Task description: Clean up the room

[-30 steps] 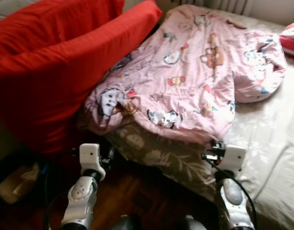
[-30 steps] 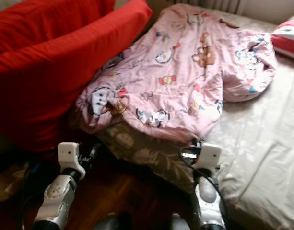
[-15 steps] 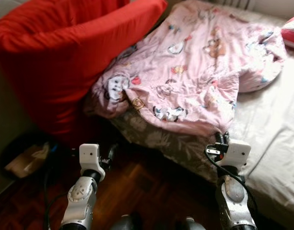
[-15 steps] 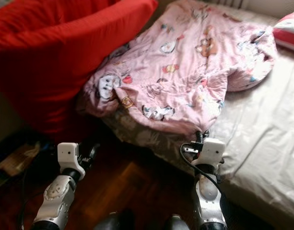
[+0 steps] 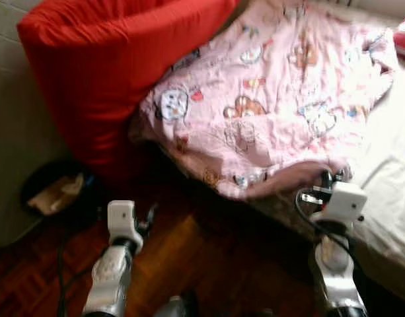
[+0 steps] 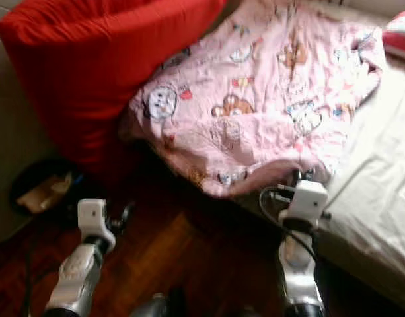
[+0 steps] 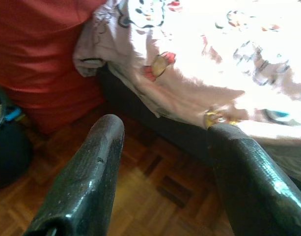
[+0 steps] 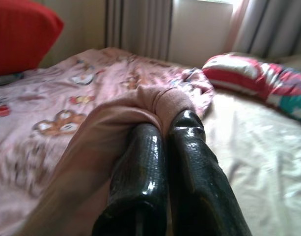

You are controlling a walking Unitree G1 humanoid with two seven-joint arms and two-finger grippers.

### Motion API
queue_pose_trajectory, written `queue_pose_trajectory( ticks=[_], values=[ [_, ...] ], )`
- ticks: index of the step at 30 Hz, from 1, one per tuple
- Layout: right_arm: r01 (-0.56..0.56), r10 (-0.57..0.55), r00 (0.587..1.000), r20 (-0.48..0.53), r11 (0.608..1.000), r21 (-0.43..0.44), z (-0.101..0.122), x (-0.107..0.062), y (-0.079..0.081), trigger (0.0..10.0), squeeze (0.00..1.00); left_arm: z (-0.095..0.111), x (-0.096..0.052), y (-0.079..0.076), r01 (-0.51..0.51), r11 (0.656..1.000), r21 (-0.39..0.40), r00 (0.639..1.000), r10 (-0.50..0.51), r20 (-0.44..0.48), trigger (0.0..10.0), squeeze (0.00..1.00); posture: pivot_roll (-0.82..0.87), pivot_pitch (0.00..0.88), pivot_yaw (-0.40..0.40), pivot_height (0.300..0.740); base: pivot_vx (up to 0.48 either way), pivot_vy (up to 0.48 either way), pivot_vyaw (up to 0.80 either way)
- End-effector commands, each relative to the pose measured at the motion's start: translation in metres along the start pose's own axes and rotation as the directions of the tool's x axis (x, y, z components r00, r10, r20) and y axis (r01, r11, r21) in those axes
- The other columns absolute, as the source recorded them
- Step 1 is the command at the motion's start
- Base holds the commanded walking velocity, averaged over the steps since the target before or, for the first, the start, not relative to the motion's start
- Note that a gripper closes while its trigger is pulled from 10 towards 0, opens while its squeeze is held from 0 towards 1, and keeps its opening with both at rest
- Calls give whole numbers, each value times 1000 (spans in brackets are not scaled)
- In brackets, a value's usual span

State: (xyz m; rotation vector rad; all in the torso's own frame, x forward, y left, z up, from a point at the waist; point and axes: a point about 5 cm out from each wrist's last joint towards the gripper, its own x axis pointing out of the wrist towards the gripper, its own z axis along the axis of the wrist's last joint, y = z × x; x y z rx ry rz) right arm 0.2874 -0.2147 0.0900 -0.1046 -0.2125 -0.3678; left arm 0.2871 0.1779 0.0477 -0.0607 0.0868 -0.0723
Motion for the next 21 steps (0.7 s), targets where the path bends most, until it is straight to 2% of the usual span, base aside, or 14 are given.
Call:
queue_pose_trajectory(
  ticks=[1,8,12,21],
  values=[
    [11,-12,1000,26,1000,11,5,0,2,10000,0,-2,-1,2,-1,1000,8,1000,1,-13,10000,0,-41,211,55,740,0,0,0],
    [23,-23,1000,-13,1000,-5,-1,-4,1,10000,0,-3,0,0,5,1000,8,1000,-5,-17,10000,0,-46,213,55,740,0,0,0],
    [29,-31,993,-110,999,-17,-15,-10,0,10000,0,-4,-1,0,5,1000,10,1000,-5,-21,10000,0,-44,214,55,740,0,0,0],
    [19,-19,974,-224,1000,1,-33,-19,0,10000,0,-4,-1,0,5,1000,8,1000,-5,-23,10000,0,-42,219,54,740,0,0,0]
  ],
)
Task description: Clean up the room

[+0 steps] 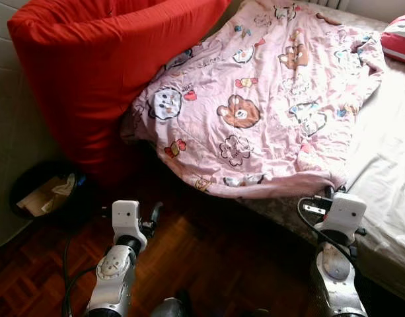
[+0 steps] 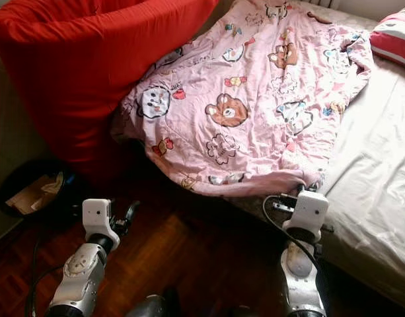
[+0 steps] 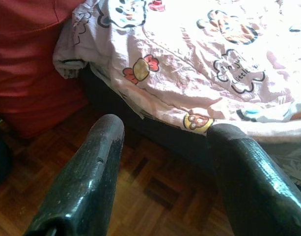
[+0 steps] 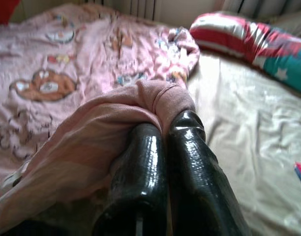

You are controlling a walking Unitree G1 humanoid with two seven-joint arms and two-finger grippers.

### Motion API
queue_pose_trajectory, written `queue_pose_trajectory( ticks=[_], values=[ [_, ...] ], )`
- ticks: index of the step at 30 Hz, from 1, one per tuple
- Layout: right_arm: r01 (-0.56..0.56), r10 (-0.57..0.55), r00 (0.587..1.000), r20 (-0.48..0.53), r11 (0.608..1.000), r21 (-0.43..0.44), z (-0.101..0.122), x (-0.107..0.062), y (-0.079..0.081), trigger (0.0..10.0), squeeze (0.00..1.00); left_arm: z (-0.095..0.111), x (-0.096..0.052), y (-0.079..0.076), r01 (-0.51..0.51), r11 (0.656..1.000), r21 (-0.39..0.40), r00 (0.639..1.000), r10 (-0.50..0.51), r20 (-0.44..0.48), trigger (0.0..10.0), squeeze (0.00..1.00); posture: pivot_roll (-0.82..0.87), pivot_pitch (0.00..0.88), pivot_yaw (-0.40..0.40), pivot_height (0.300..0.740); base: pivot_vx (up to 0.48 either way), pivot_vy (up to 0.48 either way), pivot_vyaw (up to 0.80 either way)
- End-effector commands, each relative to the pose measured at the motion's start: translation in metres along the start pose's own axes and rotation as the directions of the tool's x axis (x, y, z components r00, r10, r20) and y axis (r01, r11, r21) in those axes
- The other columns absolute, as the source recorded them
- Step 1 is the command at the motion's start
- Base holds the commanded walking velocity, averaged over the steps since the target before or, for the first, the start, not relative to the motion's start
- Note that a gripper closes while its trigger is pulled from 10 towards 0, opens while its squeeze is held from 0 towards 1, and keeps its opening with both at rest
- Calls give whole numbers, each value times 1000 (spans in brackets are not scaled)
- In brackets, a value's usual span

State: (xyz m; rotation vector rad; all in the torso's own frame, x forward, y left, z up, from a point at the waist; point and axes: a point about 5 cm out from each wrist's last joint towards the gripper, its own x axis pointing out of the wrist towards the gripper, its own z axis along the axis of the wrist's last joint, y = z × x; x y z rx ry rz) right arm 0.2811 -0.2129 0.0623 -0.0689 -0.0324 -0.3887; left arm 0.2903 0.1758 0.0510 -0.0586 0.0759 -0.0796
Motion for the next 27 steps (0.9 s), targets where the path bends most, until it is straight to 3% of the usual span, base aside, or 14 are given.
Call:
queue_pose_trajectory(
  ticks=[1,3,4,5,6,21,27],
  values=[
    [4,-4,999,-46,1000,1,-9,-5,-2,10000,0,-8,-4,2,-2,1000,5,999,3,-33,10000,0,-42,219,54,740,0,0,0],
    [-2,2,998,-65,1000,-6,-11,-5,-1,10000,0,-8,-4,2,-2,1000,5,999,2,-34,10000,0,-43,219,54,740,0,0,0],
    [-4,4,997,-74,1000,-5,-13,-6,-1,10000,204,-8,-4,2,-2,1000,5,999,2,-34,10000,0,-44,219,54,740,0,0,0],
    [-4,4,997,-74,1000,-5,-13,-6,-1,10000,204,-8,-4,2,-2,1000,5,999,2,-34,10000,0,-44,219,54,740,0,0,0],
    [-8,8,996,-91,1000,-10,-15,-7,-1,10000,1000,-8,-4,2,-1,1000,4,999,1,-35,10000,0,-43,218,54,740,0,0,0],
    [-54,49,986,-157,998,-32,-26,-20,3,10000,1000,-8,-4,0,7,1000,-1,999,-7,-35,10000,0,-46,218,51,740,0,0,0],
    [-64,42,967,-253,995,-79,-43,-29,-2,10000,1000,-8,-3,-1,7,1000,-4,999,-8,-35,10000,0,-48,216,48,740,0,0,0]
  ],
)
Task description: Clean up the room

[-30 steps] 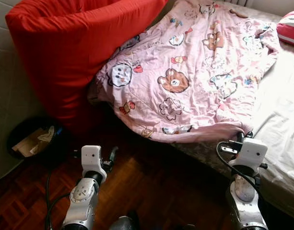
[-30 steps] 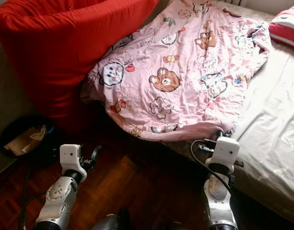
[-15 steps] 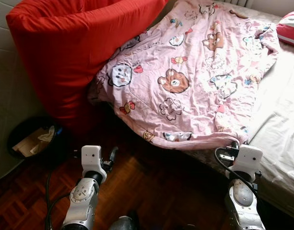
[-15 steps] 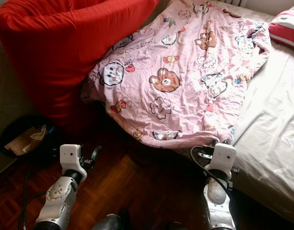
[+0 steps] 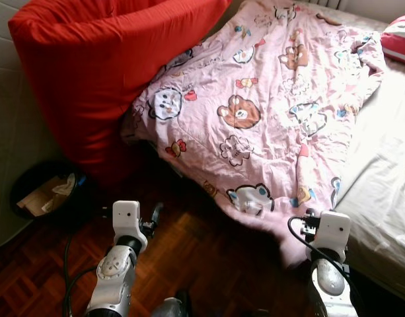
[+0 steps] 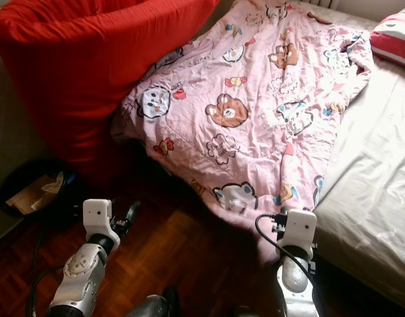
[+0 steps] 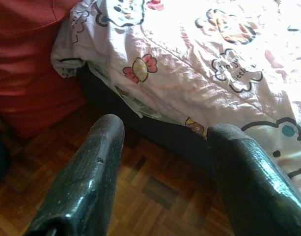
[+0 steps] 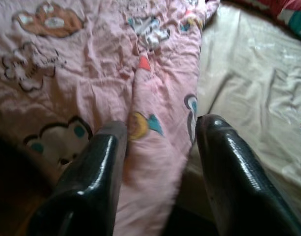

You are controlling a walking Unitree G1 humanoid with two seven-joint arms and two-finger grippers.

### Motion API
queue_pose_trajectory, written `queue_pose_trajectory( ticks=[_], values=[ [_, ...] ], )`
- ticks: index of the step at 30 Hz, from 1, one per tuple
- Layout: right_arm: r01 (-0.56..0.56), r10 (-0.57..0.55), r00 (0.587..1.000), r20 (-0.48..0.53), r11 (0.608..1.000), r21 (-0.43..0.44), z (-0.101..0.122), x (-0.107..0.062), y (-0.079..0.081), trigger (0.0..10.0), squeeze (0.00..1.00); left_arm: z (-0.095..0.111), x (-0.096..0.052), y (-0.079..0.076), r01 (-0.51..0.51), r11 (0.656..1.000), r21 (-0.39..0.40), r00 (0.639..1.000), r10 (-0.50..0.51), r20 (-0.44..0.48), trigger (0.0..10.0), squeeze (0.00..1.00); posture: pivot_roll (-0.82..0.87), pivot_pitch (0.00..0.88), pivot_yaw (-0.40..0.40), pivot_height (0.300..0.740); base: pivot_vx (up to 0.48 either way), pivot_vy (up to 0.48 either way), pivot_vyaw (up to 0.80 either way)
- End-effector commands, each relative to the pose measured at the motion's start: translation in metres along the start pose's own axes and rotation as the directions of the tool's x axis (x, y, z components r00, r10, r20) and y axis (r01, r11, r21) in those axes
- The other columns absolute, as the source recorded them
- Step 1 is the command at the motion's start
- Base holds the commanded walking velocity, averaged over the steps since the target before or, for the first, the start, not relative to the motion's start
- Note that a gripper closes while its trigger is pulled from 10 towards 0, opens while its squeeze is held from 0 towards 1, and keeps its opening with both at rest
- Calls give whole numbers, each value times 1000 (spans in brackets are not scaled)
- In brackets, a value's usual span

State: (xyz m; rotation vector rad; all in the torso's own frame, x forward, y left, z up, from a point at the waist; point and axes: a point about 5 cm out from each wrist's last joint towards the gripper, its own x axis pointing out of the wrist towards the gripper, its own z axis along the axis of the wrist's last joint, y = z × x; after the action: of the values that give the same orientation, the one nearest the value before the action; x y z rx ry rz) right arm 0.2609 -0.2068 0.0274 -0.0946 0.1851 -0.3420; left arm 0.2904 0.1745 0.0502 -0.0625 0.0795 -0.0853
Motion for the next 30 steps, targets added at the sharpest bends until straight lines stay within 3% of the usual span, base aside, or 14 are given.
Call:
queue_pose_trajectory(
  ticks=[1,3,4,5,6,10,13,18,21,26,30],
  values=[
    [-1,1,996,-93,1000,1,-17,-6,-1,10000,1000,-8,-3,0,2,1000,-1,999,-2,-33,10000,0,-49,214,47,740,0,0,0],
    [0,1,994,-107,1000,10,-19,-6,-1,10000,1000,-8,-3,0,2,1000,-1,999,-2,-33,10000,0,-50,214,47,740,0,0,0],
    [-21,24,987,-156,1000,22,-29,-7,0,10000,467,-9,-2,0,2,1000,-4,999,-2,-40,10000,0,-54,211,47,740,0,0,0],
    [-32,36,983,-178,999,28,-34,-8,1,10000,467,-10,-2,0,2,1000,-5,999,-2,-44,10000,0,-54,209,47,740,0,0,0],
    [-51,56,974,-221,998,30,-43,-9,1,10000,0,-13,-2,0,2,1000,-15,998,-3,-62,10000,0,-52,206,48,740,0,0,0],
    [-97,106,949,-296,994,48,-58,-13,2,10000,0,-25,-4,3,-13,1000,-29,993,9,-117,10000,0,-52,198,49,740,0,0,0],
    [-150,154,904,-398,988,41,-77,-20,0,10000,0,-44,-12,9,-41,998,-44,976,31,-216,10000,0,-54,191,53,740,0,0,0],
    [-207,201,863,-463,978,39,-88,-27,3,10000,0,-57,-18,13,-76,994,-81,956,50,-288,10000,0,-52,183,54,740,0,0,0],
    [-248,245,798,-550,966,71,-103,-40,6,10000,0,-81,-32,14,-122,984,-127,902,57,-427,10000,0,-43,169,53,740,0,0,0],
    [-239,229,781,-582,969,61,-109,-45,4,10000,0,-98,-45,14,-164,978,-132,849,71,-524,10000,0,-36,160,54,740,0,0,0],
    [-169,193,782,-593,981,97,-112,-48,-1,10000,0,-115,-64,17,-200,975,-99,776,96,-623,10000,0,-57,147,60,740,0,0,0]
  ],
)
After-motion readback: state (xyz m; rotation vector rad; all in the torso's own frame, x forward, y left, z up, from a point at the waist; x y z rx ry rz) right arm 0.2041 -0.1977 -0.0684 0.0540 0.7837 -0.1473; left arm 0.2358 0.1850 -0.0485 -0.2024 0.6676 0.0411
